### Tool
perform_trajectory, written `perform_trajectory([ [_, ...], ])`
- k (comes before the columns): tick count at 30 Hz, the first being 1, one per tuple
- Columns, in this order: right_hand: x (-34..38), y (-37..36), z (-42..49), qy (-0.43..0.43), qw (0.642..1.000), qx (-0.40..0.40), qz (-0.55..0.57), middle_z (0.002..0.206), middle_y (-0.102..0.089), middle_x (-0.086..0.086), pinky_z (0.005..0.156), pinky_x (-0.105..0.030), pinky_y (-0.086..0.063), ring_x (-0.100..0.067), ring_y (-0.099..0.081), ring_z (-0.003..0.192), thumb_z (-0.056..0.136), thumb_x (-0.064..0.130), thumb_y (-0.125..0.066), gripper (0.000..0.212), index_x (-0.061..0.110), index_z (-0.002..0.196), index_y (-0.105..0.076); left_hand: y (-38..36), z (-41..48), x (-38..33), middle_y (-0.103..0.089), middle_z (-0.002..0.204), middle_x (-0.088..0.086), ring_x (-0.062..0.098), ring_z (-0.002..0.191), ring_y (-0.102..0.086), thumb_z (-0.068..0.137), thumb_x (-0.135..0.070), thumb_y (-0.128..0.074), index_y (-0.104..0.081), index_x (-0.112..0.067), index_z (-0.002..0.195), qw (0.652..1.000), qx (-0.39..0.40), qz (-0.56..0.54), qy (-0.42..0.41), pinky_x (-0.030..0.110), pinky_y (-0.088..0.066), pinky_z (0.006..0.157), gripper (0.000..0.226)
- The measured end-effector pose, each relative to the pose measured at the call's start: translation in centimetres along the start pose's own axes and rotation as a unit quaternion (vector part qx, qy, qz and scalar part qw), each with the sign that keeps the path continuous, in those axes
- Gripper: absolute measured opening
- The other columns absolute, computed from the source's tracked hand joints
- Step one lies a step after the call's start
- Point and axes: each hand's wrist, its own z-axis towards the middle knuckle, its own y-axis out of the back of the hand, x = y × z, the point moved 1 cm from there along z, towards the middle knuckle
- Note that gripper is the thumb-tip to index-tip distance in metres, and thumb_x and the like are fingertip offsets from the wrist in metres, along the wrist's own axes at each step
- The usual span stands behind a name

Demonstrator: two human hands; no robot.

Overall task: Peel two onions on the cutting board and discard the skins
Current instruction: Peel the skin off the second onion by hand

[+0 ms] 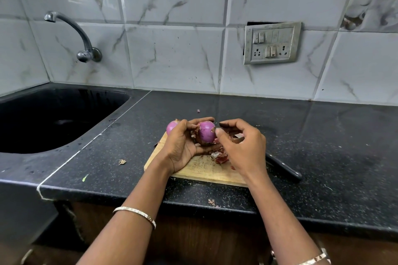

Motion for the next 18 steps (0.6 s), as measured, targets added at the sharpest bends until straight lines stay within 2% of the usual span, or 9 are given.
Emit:
perform_trajectory([
  [3,0.29,-0.13,-0.21,0.040,0.999,0.013,-0.017,0.092,-0.074,0.016,0.080,-0.017,-0.050,-0.001,-0.067,0.090,0.083,0.032,-0.081,0.018,0.026,0.100,-0.079,-0.03,0.02,-0.05,-0.056,0.134,0.038,0.040,0.105,-0.061,0.096,-0.009,-0.030,-0.057,0.010,0.133,1.000,-0.001,0.017,-0.002,0.049,-0.063,0.078,0.050],
  [6,0.14,-0.17,-0.17,0.043,0.999,0.007,0.005,0.090,-0.075,0.014,0.076,-0.006,-0.046,0.003,-0.068,0.086,0.083,0.026,-0.083,0.017,0.022,0.099,-0.082,0.01,0.07,0.05,-0.052,0.138,0.038,0.042,0.110,-0.059,0.096,-0.008,-0.031,-0.058,0.010,0.132,1.000,0.000,0.015,0.003,0.049,-0.062,0.078,0.049],
  [12,-0.18,-0.36,-0.01,0.053,0.998,-0.009,0.033,0.086,-0.077,0.010,0.079,-0.012,-0.052,0.001,-0.071,0.082,0.082,0.016,-0.084,0.012,0.016,0.095,-0.083,0.22,0.14,0.14,-0.052,0.140,0.034,0.037,0.102,-0.067,0.095,-0.009,-0.034,-0.059,0.010,0.131,1.000,0.006,0.018,0.004,0.052,-0.061,0.082,0.047],
  [16,0.00,-0.30,-0.01,0.066,0.997,-0.024,0.012,0.078,-0.071,0.016,0.074,-0.005,-0.047,0.001,-0.069,0.083,0.081,0.009,-0.082,0.011,0.016,0.089,-0.083,0.30,0.18,0.28,-0.052,0.141,0.033,0.036,0.102,-0.068,0.093,-0.011,-0.038,-0.059,0.009,0.131,0.999,0.014,0.031,0.005,0.054,-0.061,0.085,0.048],
  [18,0.07,-0.26,-0.02,0.063,0.998,-0.024,0.002,0.075,-0.069,0.020,0.071,-0.006,-0.048,0.001,-0.068,0.080,0.081,0.009,-0.080,0.010,0.018,0.085,-0.082,0.20,0.21,0.25,-0.052,0.140,0.034,0.034,0.099,-0.069,0.096,-0.009,-0.035,-0.058,0.009,0.132,1.000,0.007,0.029,0.008,0.052,-0.062,0.082,0.047],
])
